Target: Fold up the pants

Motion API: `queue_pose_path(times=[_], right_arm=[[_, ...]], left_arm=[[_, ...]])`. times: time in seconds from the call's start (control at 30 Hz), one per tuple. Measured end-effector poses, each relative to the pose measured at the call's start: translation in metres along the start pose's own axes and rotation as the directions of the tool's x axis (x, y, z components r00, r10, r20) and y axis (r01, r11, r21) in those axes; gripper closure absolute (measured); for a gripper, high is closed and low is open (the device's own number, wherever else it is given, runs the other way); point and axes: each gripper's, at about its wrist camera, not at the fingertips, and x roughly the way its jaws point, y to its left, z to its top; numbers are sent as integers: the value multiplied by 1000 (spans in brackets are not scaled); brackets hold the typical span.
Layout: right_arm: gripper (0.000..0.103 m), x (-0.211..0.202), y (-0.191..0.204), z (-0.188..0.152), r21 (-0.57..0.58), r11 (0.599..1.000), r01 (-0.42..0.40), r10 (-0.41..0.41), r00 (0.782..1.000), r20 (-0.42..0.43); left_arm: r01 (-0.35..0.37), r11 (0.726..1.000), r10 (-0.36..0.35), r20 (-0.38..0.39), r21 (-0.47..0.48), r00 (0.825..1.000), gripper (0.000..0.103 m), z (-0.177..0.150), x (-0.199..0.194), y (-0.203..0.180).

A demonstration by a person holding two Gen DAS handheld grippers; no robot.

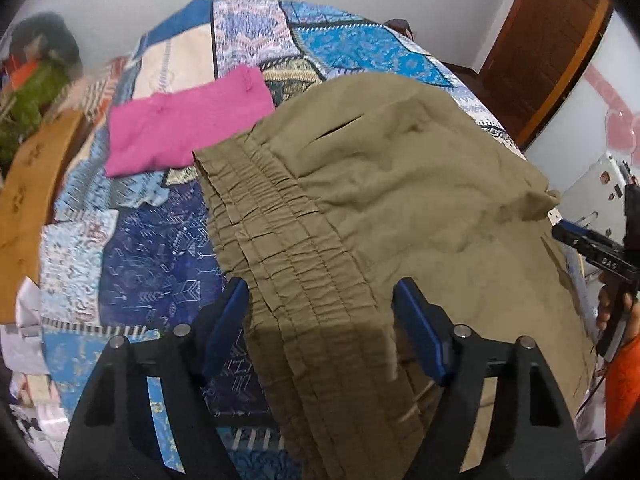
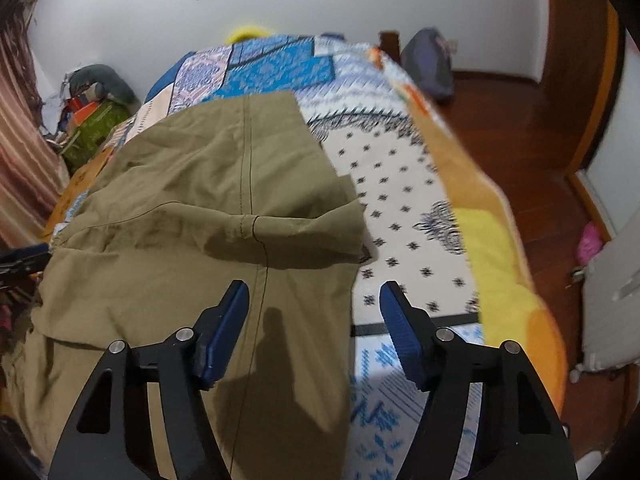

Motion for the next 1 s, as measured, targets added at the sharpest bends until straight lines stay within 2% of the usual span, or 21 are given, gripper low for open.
queue_pose_path(times=[0.07, 0.13, 0.17, 0.2, 0.23, 0.37, 0.47, 0.6, 0.73, 0.87, 0.93, 1.0], right_arm=[[59, 11, -1, -2, -3, 1000, -19, 19, 999, -48], [65, 13, 4, -3, -41, 999, 20, -22, 999, -40], [72, 13, 8, -5, -72, 996, 51, -54, 998, -35], [87, 12, 12, -9, -94, 992, 80, -83, 996, -32], [94, 12, 11, -9, -105, 990, 92, -96, 995, -31], [94, 6, 8, -17, -99, 990, 104, -107, 994, -26], [95, -2, 7, -24, -85, 990, 113, -116, 993, -33], [95, -10, 11, -34, -45, 995, 88, -90, 995, -42], [94, -9, 18, -33, -45, 992, 117, -119, 992, -47], [90, -16, 19, -27, -43, 993, 106, -109, 992, -70], [88, -25, 20, -24, -51, 993, 109, -112, 992, -53], [80, -36, 20, -16, -56, 993, 103, -104, 994, -17]], left_arm=[[10, 1000, -10, -8, 3, 1000, 28, 0, 5, 0], [17, 1000, -16, -15, 20, 1000, 37, -2, 9, -2], [20, 999, -19, -13, 27, 1000, 38, -2, 9, -5], [9, 999, -8, -11, 43, 1000, 41, -2, 9, -7], [1, 998, -1, -10, 63, 1000, 43, -1, 9, -10], [-67, 986, 66, 13, 152, 998, 49, 2, 6, -21], [-67, 985, 66, 8, 159, 998, 49, 5, 6, -14], [-76, 982, 76, 11, 173, 997, 49, 8, 8, -4], [-77, 979, 78, 2, 187, 997, 49, 9, 8, -4], [-82, 977, 80, 20, 195, 997, 49, 10, -12, -5], [-83, 978, 76, 43, 192, 996, 49, 11, -22, -4], [-81, 983, 71, 61, 167, 996, 48, 16, -31, 1]])
